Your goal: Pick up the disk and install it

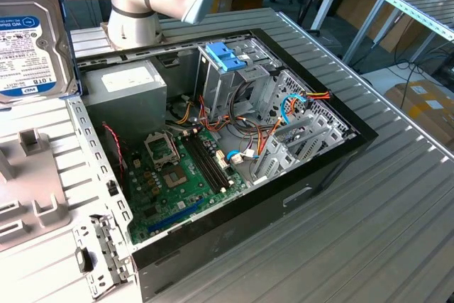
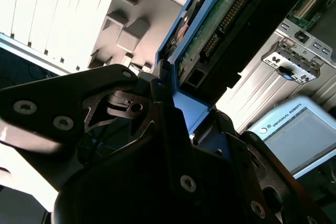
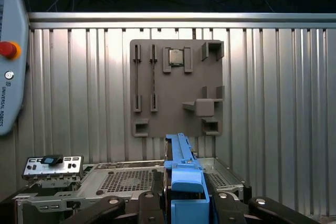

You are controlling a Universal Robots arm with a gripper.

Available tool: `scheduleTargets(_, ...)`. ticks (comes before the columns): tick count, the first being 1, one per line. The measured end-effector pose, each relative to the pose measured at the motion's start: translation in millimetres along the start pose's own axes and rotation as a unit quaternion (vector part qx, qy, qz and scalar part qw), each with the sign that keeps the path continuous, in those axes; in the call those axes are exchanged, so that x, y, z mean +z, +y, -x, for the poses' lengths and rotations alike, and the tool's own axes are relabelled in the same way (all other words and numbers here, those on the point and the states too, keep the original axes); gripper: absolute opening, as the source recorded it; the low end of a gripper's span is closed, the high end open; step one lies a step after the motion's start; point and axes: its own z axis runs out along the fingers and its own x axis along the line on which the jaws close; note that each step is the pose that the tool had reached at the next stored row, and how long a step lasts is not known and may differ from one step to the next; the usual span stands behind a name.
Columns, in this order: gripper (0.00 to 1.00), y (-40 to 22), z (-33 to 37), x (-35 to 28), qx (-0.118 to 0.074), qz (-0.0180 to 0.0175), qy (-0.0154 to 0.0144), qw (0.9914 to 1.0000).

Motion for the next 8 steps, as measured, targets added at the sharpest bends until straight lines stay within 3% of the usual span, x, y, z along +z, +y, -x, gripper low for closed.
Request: scheduleTargets(8, 0.37, -5.3, -2.1, 0.4, 0.000, 0.0000, 0.0000, 1.00000)
